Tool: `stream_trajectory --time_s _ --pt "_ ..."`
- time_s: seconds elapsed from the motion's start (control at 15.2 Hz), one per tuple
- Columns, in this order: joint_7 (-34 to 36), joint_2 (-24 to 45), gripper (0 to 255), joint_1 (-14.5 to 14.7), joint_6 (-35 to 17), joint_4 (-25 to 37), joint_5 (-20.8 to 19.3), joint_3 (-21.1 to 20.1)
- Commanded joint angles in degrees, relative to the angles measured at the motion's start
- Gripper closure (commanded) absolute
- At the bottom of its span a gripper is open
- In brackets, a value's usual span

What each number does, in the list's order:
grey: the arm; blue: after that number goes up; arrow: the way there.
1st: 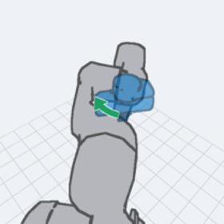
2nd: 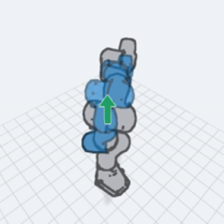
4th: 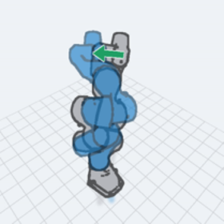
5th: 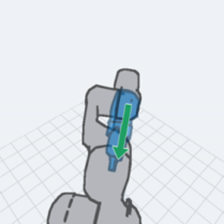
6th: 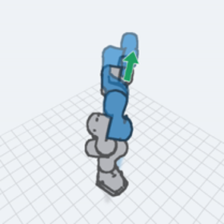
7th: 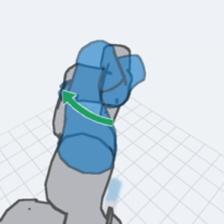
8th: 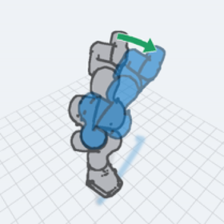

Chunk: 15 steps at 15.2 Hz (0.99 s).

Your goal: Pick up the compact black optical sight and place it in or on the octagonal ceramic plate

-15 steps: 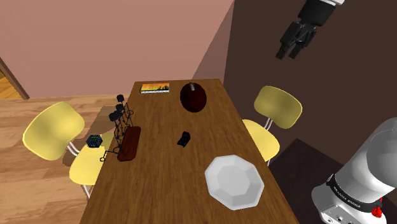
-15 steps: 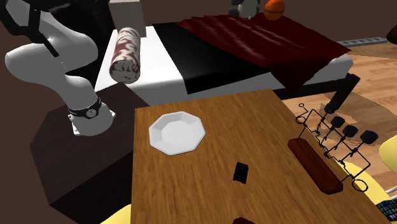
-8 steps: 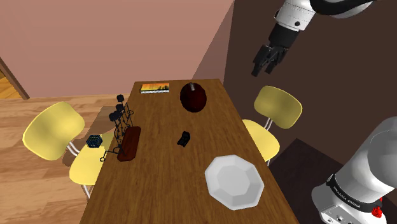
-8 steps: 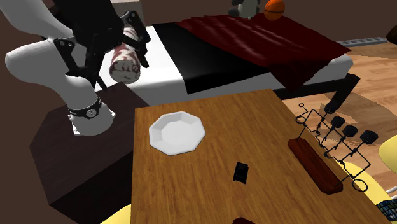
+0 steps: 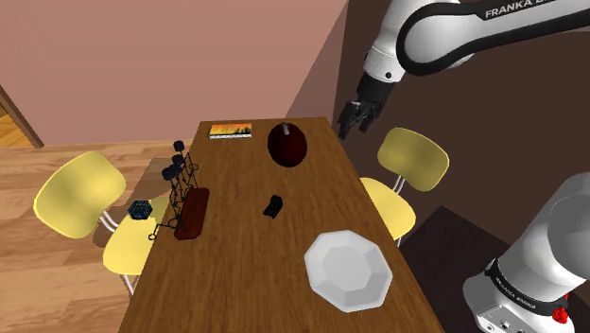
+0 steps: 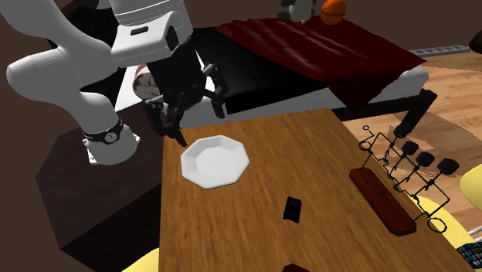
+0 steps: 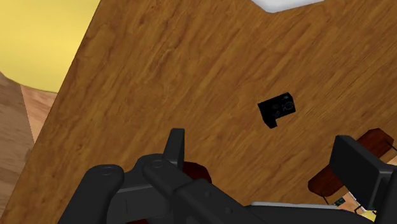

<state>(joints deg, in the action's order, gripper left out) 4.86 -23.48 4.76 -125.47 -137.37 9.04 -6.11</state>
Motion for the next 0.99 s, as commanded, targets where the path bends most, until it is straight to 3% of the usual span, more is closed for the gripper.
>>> stream_trajectory --time_s 0.0,0.46,0.92 --pt "0.4 3.7 0 0.3 -3.1 0.6 -0.2 -1.0" --pt "3.3 18.0 0 1.3 -12.6 4.9 -2.6 -4.3" --pt "7.9 33.2 0 3.2 -19.3 12.6 -8.3 -5.7"
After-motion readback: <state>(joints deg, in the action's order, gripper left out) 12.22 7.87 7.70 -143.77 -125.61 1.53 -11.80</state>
